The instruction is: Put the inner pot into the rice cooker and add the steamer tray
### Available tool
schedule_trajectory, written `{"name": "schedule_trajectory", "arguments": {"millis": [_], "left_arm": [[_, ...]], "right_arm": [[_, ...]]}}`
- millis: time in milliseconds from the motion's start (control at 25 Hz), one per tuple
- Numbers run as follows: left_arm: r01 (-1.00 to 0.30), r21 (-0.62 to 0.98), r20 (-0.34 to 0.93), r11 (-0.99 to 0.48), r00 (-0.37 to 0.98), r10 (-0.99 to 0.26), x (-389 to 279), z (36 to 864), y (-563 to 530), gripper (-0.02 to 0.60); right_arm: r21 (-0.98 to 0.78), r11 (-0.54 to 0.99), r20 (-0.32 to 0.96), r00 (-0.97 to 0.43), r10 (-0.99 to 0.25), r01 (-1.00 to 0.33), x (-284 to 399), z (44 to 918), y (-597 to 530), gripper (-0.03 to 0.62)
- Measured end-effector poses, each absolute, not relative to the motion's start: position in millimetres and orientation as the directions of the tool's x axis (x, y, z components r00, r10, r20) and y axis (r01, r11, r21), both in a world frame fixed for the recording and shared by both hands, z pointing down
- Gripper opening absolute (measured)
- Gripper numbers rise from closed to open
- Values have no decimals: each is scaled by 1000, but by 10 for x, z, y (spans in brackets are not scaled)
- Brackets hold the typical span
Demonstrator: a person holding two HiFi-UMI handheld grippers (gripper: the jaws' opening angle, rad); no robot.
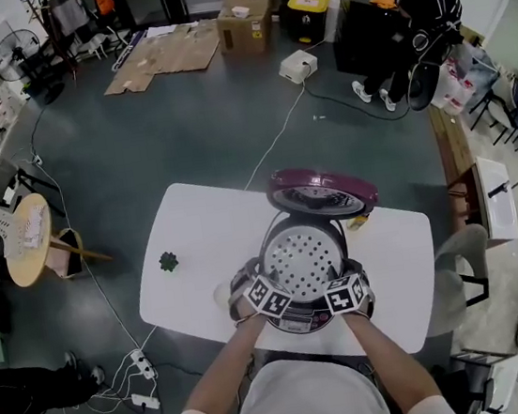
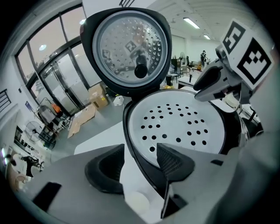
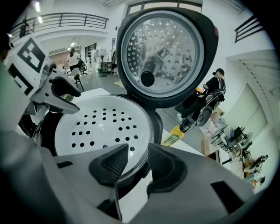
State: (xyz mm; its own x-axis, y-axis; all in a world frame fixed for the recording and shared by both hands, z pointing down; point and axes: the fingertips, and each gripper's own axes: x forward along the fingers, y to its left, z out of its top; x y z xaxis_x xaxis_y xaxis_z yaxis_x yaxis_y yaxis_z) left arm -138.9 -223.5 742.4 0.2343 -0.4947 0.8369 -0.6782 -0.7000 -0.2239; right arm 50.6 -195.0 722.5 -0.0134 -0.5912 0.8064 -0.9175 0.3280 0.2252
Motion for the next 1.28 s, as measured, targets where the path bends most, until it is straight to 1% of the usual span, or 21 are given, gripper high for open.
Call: {"name": "schedule_trajectory", "arguments": {"millis": [200,320,480,640,800,960,1040,1280], "left_arm": [[-701,-200,812,-684,272,-516,-1421,7325,-2241,253],[-724,-146,789,-674,325,-521,-1444,7208,-2190,247],[-735,-88,754,-672,392,-527,-1487,7012,-2125,229],[-730,-26,706,-682,469,-530,-1492,6762,-2053,204],[-710,29,647,-704,550,-528,-1468,6476,-1941,186],[-690,119,588,-714,628,-509,-1453,6231,-1843,150],[-691,158,575,-705,645,-503,-1477,6185,-1792,138],[-687,151,528,-711,664,-530,-1518,5963,-1466,117]], "right_arm": [[226,306,783,-15,-622,-925,489,7164,-1930,156],[222,290,764,-19,-644,-931,489,7067,-1919,155],[195,266,733,-40,-679,-944,477,6854,-1856,149],[122,260,682,-109,-723,-958,377,6578,-1753,130],[111,256,635,-129,-761,-960,316,6269,-1627,120],[-2,196,590,-159,-791,-981,305,6026,-1460,100],[-34,180,578,-166,-799,-983,301,5956,-1369,89],[-42,211,503,-203,-840,-977,282,5551,-1027,57]]}}
